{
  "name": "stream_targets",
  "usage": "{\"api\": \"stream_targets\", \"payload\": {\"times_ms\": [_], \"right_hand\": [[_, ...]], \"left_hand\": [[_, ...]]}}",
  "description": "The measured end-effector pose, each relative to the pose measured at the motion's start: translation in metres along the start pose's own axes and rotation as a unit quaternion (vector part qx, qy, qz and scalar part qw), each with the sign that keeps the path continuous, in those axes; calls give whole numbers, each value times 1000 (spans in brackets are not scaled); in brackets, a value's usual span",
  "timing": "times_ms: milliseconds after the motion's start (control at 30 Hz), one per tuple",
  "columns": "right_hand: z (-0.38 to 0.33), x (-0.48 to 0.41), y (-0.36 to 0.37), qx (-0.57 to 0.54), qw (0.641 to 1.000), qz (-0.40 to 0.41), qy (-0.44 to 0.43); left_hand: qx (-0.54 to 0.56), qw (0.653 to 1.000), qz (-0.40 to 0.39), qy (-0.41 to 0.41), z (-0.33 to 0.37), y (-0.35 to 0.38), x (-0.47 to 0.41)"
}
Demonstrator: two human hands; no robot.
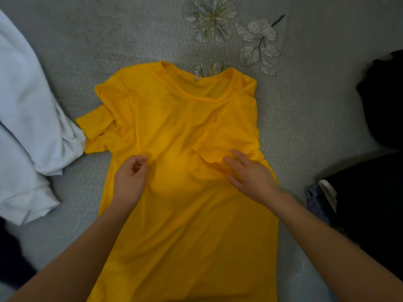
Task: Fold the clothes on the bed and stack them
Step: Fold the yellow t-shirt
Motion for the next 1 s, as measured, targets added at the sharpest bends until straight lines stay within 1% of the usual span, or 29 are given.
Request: {"api": "stream_targets", "payload": {"times_ms": [67, 100, 133, 167, 200, 233, 267, 333, 400, 467, 567, 600, 633, 667, 700, 733, 767, 800, 833, 867, 900, 933, 967, 1000], "right_hand": [[1, 2, -4, 4, 996, 45, 81], [2, 2, -7, 15, 991, 73, 112], [2, 3, -10, 25, 986, 96, 136], [1, 3, -11, 33, 982, 104, 153], [1, 2, -8, 36, 981, 92, 164], [0, 0, -6, 31, 984, 65, 165], [-1, -3, -4, 19, 988, 24, 154], [-7, -9, -1, -16, 990, -73, 123], [-10, -9, 0, -39, 980, -159, 112], [-8, -10, 0, -53, 973, -186, 126], [-5, -12, 3, -85, 970, -179, 142], [-4, -11, 5, -92, 969, -180, 142], [-4, -11, 5, -96, 968, -184, 141], [-3, -11, 6, -99, 967, -189, 141], [-3, -11, 4, -104, 965, -194, 139], [-3, -11, 4, -112, 964, -198, 138], [-3, -10, 4, -119, 962, -203, 136], [-2, -10, 3, -122, 962, -205, 134], [-2, -9, 3, -122, 961, -209, 134], [-1, -8, 4, -121, 961, -208, 133], [-1, -8, 3, -121, 961, -210, 133], [-2, -7, 1, -123, 960, -214, 130], [-1, -8, 2, -125, 959, -222, 125], [-1, -9, 3, -130, 958, -227, 117]], "left_hand": [[-15, 994, 109, -21, -11, -25, -11], [14, 989, 139, -52, -18, -36, -18], [67, 980, 153, -103, -23, -43, -27], [142, 962, 160, -167, -23, -46, -32], [219, 936, 162, -224, -22, -48, -37], [281, 909, 159, -263, -17, -49, -40], [310, 898, 143, -278, -12, -50, -44], [363, 884, 97, -278, 4, -51, -54], [385, 869, 80, -299, 10, -53, -65], [379, 857, 76, -340, 15, -56, -74], [417, 806, 100, -408, 18, -55, -79], [421, 799, 103, -416, 20, -58, -78], [425, 802, 124, -400, 21, -61, -77], [426, 820, 152, -351, 21, -69, -79], [432, 833, 204, -278, 24, -79, -78], [423, 845, 272, -181, 21, -89, -81], [377, 863, 323, -86, 17, -97, -81], [276, 897, 344, -18, 15, -100, -78], [150, 930, 335, 24, 17, -95, -73], [32, 954, 286, 86, 24, -82, -63], [-66, 964, 177, 187, 34, -63, -51], [-162, 941, 65, 288, 37, -45, -40], [-254, 900, -18, 355, 37, -28, -25], [-323, 863, -77, 380, 25, -19, -21]]}}
Point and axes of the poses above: each hand's wrist, its own x-axis away from the middle knuckle, its own y-axis out of the palm, z = x × y, the point moved 2 cm from there along -x, towards the middle knuckle, and after that the axes turned 8 degrees about x, right-handed, at the moved point
